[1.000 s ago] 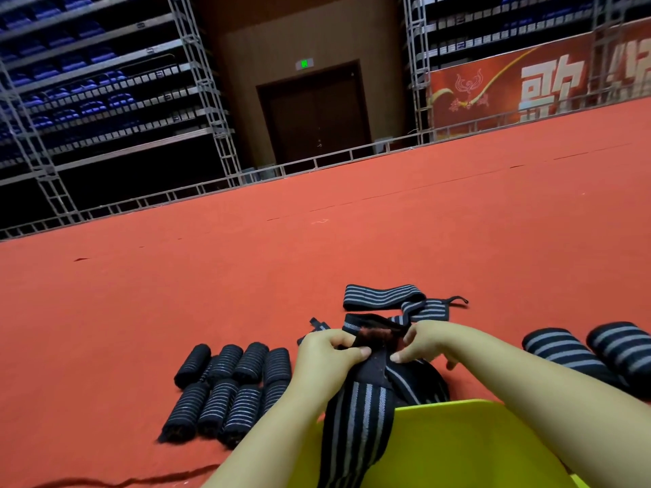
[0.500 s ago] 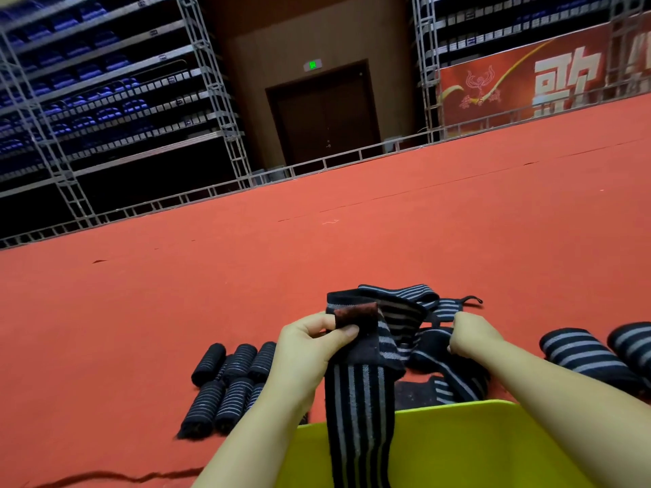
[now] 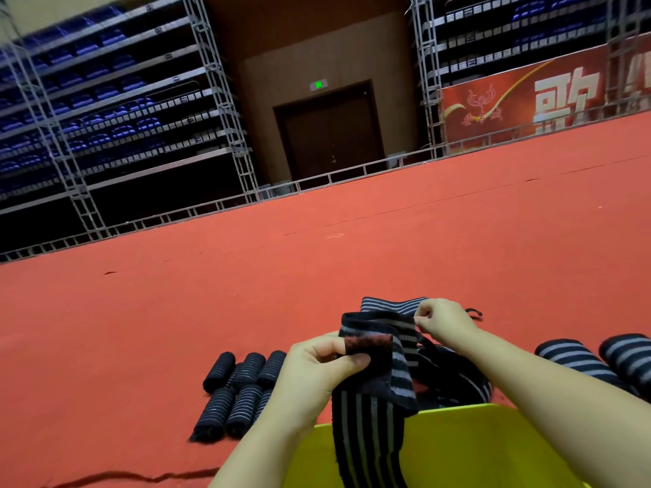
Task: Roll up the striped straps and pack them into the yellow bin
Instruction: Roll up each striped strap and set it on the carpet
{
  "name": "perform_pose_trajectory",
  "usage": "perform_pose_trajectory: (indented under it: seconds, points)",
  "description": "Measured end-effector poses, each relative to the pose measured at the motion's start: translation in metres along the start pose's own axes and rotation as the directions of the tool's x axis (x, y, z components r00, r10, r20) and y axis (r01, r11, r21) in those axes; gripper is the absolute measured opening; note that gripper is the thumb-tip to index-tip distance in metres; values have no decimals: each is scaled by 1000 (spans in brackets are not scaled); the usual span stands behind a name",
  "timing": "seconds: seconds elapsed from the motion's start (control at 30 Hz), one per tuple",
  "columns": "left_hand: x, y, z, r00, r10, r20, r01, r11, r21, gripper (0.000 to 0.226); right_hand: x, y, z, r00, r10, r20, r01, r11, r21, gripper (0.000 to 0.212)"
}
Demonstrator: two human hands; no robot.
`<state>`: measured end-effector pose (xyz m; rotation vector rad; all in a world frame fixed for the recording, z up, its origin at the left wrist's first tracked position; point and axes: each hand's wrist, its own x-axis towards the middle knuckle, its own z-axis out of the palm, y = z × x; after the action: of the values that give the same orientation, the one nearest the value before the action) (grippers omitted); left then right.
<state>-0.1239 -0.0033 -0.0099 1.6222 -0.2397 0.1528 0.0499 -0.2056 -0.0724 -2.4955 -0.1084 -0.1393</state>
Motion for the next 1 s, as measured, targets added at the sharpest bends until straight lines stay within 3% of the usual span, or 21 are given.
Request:
perform_pose_trajectory:
  seconds: [0.03, 0.1, 0.17, 0.23, 0.3, 0.37, 0.47, 0.53, 0.6, 0.73, 0.8, 0.9, 1.0]
  points:
    - [-2, 2, 0, 1000, 0, 0, 0, 1000, -2, 15, -3, -3, -2, 1000, 17, 18, -18, 997, 80, 14]
    - [-4, 4, 0, 1000, -1, 12, 1, 1000, 9, 17, -17, -17, -6, 964, 129, 233, -191, 945, 267, 29]
    - [-6, 3, 2, 999, -7, 31, 6, 999, 31, 18, -29, -30, -8, 828, 196, 525, -402, 861, 312, 49]
    - [-9, 1, 4, 999, -27, 45, 25, 999, 45, 12, -32, -37, -9, 762, 182, 621, -444, 845, 297, 53]
    - [-12, -1, 4, 997, -52, 57, 48, 996, 73, 5, -29, -40, -10, 792, 178, 584, -400, 874, 276, 34]
    - [-17, -2, 4, 995, -69, 73, 61, 992, 107, 5, -27, -40, -11, 823, 174, 540, -393, 861, 321, 33]
    - [-23, 2, 3, 994, -89, 66, 80, 989, 122, 19, -24, -36, -19, 862, 180, 474, -448, 707, 548, 39]
    - [-26, 5, 4, 995, -92, 41, 86, 990, 115, 26, -26, -36, -30, 879, 128, 460, -446, 565, 694, 42]
    - [-30, 7, 5, 996, -88, 23, 85, 991, 105, 25, -36, -40, -44, 880, 50, 472, -431, 502, 750, 42]
    - [-40, 11, 8, 999, -41, 6, 40, 995, 95, 18, -69, -46, -59, 793, -96, 602, -454, 565, 689, 33]
    - [-47, 14, 12, 1000, -26, 5, 26, 994, 108, 17, -80, -50, -63, 783, -101, 614, -441, 606, 662, 33]
    - [-58, 17, 21, 1000, 1, 29, -6, 986, 168, 17, -93, -59, -67, 861, 2, 508, -374, 680, 631, 24]
    - [-71, 22, 33, 997, 32, 73, -46, 979, 198, 10, -107, -63, -66, 933, 86, 349, -299, 724, 622, 31]
